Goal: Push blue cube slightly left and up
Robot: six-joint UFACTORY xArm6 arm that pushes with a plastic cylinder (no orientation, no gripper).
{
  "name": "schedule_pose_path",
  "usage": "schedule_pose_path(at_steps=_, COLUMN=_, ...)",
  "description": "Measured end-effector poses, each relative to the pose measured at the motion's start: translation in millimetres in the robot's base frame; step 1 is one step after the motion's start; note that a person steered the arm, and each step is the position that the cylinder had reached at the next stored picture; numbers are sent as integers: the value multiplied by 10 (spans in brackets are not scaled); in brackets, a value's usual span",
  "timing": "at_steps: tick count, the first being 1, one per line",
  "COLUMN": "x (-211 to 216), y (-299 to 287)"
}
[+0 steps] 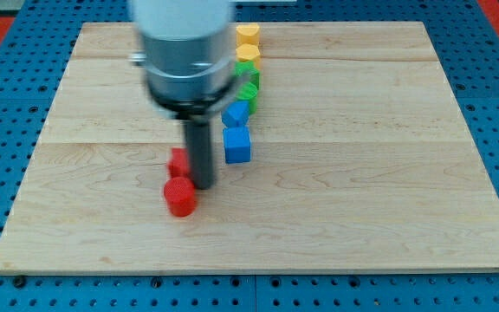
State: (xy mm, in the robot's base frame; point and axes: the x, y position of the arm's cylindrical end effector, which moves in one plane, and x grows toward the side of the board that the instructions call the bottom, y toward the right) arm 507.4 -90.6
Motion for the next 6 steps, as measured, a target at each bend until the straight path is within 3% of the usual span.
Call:
schedule_pose_path(at_steps=1, x=-34, y=225)
schedule_pose_path(at_steps=2, x=-137, y=1288)
schedule_pose_path(at_steps=6, x=-1081, y=-173)
